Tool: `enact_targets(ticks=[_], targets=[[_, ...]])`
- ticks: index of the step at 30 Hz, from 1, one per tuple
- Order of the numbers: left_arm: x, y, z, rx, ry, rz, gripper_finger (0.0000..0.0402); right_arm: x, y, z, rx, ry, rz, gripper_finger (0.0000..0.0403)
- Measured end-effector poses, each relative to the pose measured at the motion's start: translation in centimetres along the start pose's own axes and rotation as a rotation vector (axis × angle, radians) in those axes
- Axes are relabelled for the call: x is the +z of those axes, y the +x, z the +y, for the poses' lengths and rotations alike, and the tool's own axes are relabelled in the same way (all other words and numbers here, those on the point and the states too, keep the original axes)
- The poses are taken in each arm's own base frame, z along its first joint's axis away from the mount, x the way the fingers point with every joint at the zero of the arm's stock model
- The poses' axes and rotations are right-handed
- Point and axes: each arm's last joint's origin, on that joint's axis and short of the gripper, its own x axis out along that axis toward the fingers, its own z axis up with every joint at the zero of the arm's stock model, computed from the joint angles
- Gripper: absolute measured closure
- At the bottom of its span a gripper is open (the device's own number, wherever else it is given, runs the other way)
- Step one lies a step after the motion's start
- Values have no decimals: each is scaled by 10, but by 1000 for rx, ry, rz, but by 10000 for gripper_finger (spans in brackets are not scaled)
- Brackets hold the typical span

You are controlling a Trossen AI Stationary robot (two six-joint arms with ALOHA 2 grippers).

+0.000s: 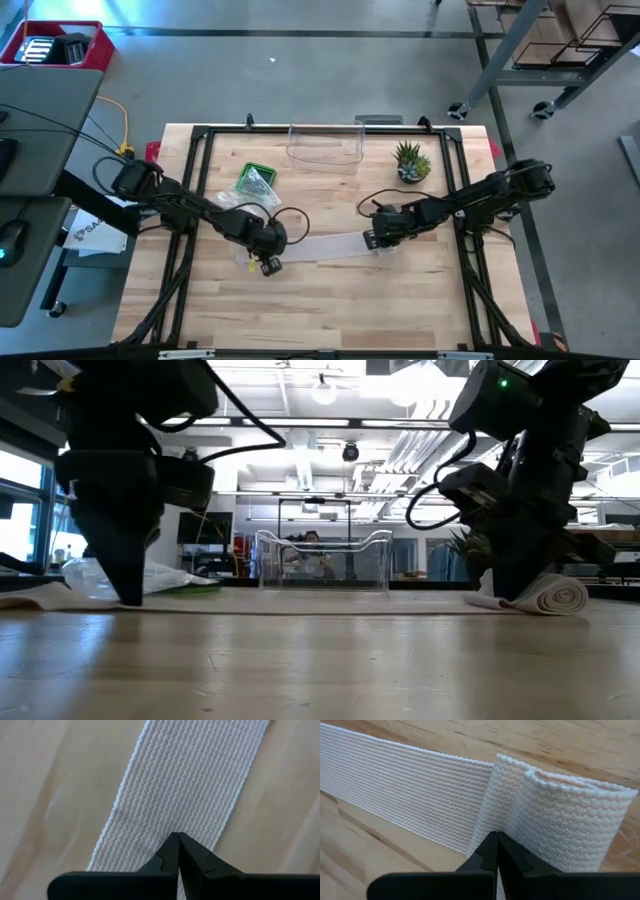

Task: Roll bandage
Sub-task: Roll the bandage

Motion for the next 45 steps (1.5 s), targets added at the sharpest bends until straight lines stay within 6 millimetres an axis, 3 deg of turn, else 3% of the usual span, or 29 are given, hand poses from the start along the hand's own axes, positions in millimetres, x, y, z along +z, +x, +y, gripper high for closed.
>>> enact_targets(ticks=[14,19,26,32,37,45], targets=[[16,-20,-8,-76,52,-59,401,1,0,5,54,-7,-3,403],[11,-19,-4,-45,62,0,401,0,0,6,59,-8,5,403],[15,-18,-5,-35,58,-93,401,0,0,6,60,-10,7,403],[0,-6,8,10,1,-21,402,0,0,6,60,-10,8,403],[-10,-6,15,47,0,89,402,0,0,6,60,-10,10,403],[-13,-14,18,56,-15,70,401,0,0,6,60,-10,8,403]])
